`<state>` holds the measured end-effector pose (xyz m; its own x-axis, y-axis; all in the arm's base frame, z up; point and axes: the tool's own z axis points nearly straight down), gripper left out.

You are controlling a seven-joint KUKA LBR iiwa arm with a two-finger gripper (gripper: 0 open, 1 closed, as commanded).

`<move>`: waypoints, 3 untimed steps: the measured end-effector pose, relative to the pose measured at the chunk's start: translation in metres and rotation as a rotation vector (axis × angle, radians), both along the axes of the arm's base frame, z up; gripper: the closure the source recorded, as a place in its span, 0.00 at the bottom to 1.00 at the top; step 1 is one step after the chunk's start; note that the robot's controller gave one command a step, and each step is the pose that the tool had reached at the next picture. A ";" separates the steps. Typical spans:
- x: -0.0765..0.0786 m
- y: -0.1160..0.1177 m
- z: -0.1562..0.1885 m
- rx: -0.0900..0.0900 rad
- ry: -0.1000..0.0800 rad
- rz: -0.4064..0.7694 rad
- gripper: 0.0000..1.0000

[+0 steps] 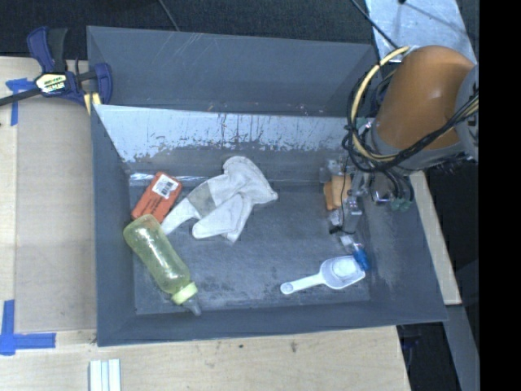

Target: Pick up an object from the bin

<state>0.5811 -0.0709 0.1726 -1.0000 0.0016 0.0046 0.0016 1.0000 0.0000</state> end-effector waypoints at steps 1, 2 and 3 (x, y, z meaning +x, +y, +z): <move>0.000 0.000 0.002 0.000 -0.002 0.000 0.00; 0.001 -0.002 0.000 0.000 -0.008 0.033 0.00; 0.007 0.027 -0.015 -0.001 -0.006 -0.061 0.00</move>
Offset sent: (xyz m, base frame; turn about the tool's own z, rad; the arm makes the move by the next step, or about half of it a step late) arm -0.0014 -0.0112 -0.0169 -0.1155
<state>0.5883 -0.0441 0.1579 -0.9980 0.0628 -0.0013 0.0628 0.9980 -0.0007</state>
